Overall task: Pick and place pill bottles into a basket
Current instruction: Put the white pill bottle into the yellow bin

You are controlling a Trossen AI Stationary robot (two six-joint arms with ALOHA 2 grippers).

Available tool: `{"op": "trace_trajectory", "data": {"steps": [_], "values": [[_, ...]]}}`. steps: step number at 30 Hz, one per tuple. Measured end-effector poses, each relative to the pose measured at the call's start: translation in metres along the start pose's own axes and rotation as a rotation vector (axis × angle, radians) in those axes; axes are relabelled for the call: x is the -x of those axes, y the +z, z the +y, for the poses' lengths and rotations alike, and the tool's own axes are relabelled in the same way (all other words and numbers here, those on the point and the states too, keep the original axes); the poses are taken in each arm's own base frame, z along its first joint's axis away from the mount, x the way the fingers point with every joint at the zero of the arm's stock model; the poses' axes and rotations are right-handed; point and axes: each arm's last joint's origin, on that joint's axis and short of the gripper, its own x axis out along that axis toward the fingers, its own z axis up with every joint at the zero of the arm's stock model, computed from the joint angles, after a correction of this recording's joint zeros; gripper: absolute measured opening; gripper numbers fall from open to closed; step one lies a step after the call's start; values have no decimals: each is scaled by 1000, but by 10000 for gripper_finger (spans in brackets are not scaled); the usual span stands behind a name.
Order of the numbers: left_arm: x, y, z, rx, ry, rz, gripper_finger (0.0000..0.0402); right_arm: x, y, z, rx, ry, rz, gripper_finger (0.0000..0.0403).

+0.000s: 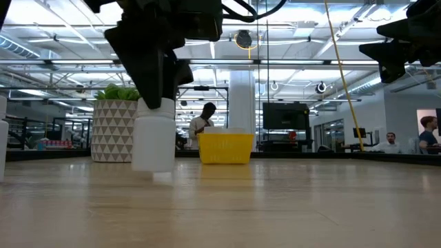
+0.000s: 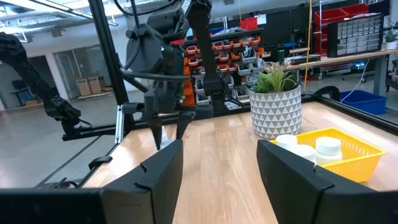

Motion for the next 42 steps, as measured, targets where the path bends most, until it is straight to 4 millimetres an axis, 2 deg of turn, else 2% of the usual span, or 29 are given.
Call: {"op": "trace_trajectory", "data": {"steps": [6, 13, 21, 27, 33, 42], "values": [[20, 8, 14, 0, 35, 24, 161, 0, 0, 0, 0, 0, 0, 196], [61, 23, 46, 23, 104, 22, 161, 0, 0, 0, 0, 0, 0, 196], [129, 38, 97, 56, 199, -65, 161, 0, 0, 0, 0, 0, 0, 196], [171, 31, 144, 112, 287, -102, 161, 0, 0, 0, 0, 0, 0, 196], [183, 15, 186, 176, 316, -100, 161, 0, 0, 0, 0, 0, 0, 196], [169, 15, 224, 151, 321, -79, 161, 0, 0, 0, 0, 0, 0, 196]]}}
